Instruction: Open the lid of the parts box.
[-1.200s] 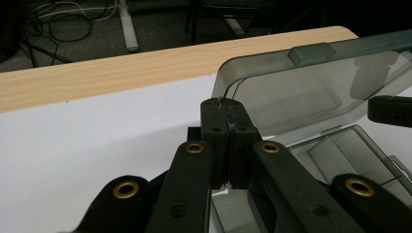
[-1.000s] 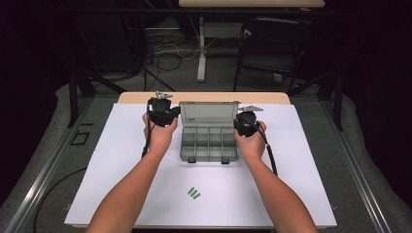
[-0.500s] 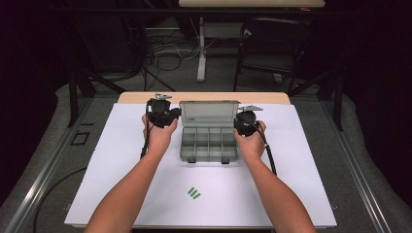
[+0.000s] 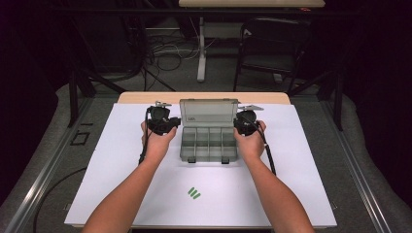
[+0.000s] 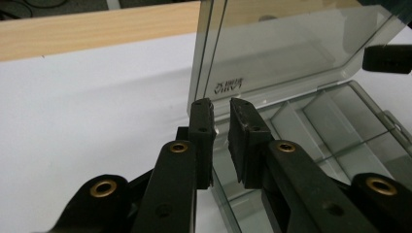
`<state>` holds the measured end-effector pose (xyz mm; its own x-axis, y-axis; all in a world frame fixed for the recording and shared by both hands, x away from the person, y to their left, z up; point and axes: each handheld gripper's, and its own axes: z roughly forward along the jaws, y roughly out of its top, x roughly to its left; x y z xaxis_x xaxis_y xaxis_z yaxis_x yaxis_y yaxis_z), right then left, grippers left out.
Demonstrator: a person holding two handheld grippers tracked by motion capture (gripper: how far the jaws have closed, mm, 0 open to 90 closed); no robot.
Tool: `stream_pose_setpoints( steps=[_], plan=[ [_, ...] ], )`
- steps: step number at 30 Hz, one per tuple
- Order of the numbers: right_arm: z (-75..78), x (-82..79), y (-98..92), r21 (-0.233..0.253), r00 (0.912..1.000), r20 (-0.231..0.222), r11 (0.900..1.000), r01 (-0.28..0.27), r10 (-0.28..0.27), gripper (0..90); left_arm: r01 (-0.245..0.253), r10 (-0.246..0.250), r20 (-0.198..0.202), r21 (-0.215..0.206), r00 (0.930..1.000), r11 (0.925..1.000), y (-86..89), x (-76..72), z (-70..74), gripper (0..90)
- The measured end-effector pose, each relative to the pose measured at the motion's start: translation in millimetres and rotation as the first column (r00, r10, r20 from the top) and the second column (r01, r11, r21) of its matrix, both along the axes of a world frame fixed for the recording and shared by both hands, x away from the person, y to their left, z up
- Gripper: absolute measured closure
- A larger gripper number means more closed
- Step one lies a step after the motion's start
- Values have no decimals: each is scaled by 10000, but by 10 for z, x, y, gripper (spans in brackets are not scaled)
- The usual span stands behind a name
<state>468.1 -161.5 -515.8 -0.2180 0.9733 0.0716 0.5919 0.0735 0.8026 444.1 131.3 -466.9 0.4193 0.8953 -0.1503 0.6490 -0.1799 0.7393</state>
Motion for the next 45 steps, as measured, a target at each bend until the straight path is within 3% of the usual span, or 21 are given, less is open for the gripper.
stream_pose_setpoints(
  steps=[6, 18, 24, 26, 36, 45],
  plan=[
    [2, 8, -1, 37, 10000, -43, 10000, 22, -21, 875, 85, -74, -539, 190, 9985, 9998, -12, 13, -108, 805],
    [3, 19, -5, 160, 10000, -88, 9999, 23, -22, 875, 131, -94, -1194, 296, 9928, 9995, -52, 44, -245, 815],
    [1, 22, -11, 211, 10000, -84, 9998, 18, -16, 875, 151, -96, -1351, 394, 9908, 9991, -67, 53, -291, 819],
    [2, 22, -12, 219, 10000, -97, 9998, 5, -3, 874, 48, -15, -1417, 233, 9899, 9997, -72, 48, -309, 818],
    [0, 26, -11, 272, 9999, -100, 9996, 38, -35, 874, 95, -58, -1812, 193, 9834, 9998, -13, -2, -382, 819],
    [-2, 28, -10, 253, 9999, -99, 9996, 92, -89, 875, 228, -198, -1934, 134, 9809, 9996, -109, 17, -454, 832]
  ],
)
